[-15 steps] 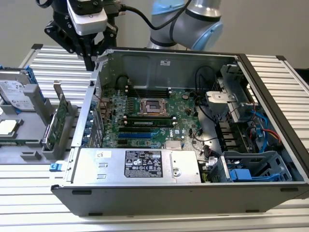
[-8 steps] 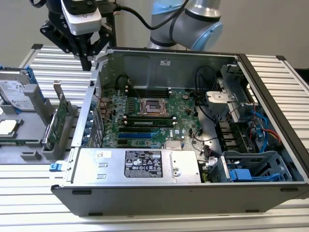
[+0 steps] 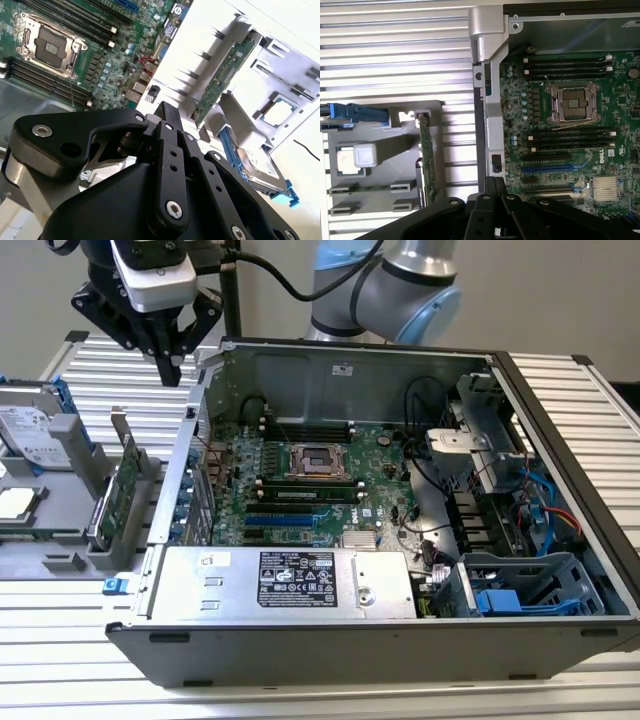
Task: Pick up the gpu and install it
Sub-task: 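Reach for the gpu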
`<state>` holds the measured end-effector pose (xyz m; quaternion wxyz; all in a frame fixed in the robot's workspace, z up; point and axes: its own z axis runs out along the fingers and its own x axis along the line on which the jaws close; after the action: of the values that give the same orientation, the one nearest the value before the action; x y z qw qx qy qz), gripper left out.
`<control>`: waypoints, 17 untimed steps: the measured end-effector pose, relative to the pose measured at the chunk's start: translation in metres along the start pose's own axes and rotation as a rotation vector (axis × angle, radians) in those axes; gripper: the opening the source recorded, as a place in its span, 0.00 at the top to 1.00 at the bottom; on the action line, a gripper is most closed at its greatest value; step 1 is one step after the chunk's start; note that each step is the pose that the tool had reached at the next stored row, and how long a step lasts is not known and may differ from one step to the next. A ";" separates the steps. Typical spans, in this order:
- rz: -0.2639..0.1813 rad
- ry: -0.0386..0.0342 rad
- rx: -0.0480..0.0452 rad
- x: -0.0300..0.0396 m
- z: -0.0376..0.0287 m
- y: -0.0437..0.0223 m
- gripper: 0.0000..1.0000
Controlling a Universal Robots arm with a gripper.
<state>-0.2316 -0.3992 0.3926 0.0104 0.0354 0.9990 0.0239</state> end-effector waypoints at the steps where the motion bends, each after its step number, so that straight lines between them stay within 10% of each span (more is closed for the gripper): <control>1: 0.000 0.0000 0.0000 0.0013 0.0000 -0.0001 1.00; 17: 0.000 0.0000 0.0000 0.0198 -0.0005 -0.0016 1.00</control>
<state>-0.2514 -0.3994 0.3926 0.0104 0.0354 0.9990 0.0239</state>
